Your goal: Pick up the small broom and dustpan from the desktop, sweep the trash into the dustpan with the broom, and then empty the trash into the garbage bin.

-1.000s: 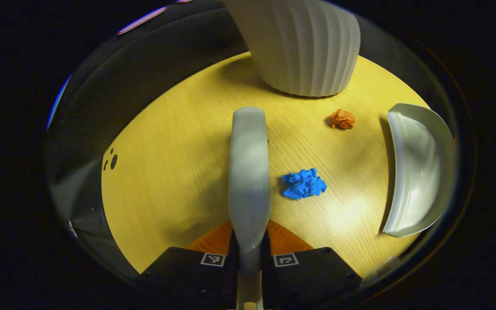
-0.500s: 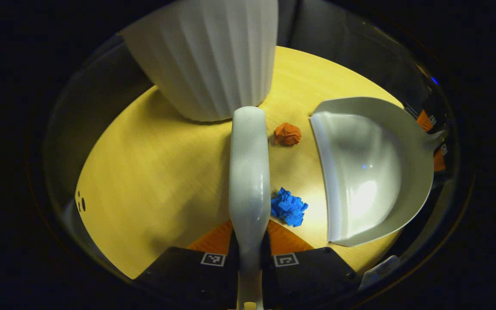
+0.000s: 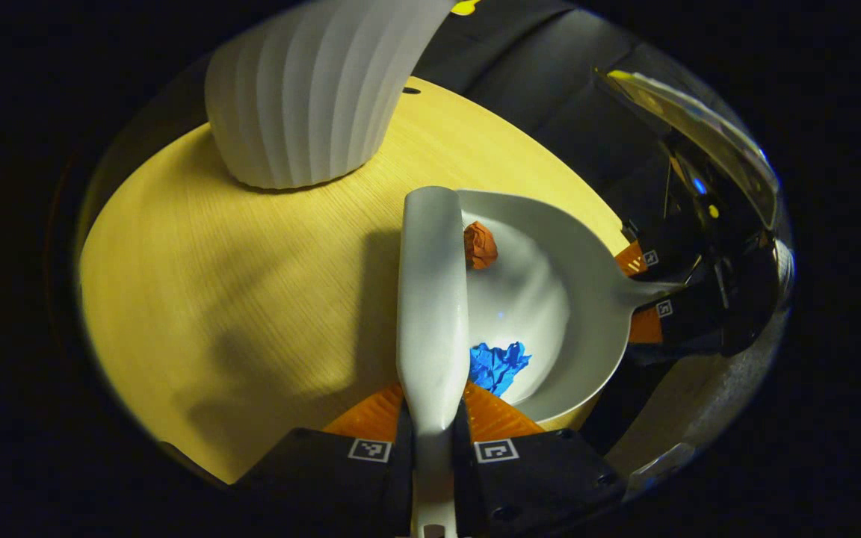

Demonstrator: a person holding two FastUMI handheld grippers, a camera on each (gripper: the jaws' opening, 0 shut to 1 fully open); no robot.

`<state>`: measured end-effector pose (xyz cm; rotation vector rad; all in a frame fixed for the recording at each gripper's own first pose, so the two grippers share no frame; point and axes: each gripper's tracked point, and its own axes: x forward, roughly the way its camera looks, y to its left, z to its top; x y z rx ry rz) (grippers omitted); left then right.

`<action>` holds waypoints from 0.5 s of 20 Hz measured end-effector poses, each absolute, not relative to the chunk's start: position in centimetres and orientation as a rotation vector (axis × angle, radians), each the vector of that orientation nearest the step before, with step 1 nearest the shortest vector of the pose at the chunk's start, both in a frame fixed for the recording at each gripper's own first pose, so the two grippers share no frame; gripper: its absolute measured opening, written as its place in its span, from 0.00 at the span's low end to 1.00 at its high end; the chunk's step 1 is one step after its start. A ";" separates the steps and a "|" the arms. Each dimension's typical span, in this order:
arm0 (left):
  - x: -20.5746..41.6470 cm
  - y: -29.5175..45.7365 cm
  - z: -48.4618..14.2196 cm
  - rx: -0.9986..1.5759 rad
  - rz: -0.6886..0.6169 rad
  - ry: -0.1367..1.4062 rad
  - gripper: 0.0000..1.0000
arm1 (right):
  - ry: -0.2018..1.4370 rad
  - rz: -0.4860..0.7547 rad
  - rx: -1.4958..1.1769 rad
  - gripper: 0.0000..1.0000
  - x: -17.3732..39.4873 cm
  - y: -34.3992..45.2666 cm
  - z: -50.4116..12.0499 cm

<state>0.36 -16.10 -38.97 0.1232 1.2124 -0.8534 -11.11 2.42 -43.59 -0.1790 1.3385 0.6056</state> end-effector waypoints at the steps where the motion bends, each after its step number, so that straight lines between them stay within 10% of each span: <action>1: 0.5 -16.0 -38.1 0.107 -0.835 1.191 0.26 | 1.321 0.605 -0.168 0.36 -11.2 2.5 -43.9; 10: 2.2 -3.2 -37.1 0.133 -0.431 1.055 0.26 | 1.266 0.476 -0.076 0.36 -11.4 2.3 -41.4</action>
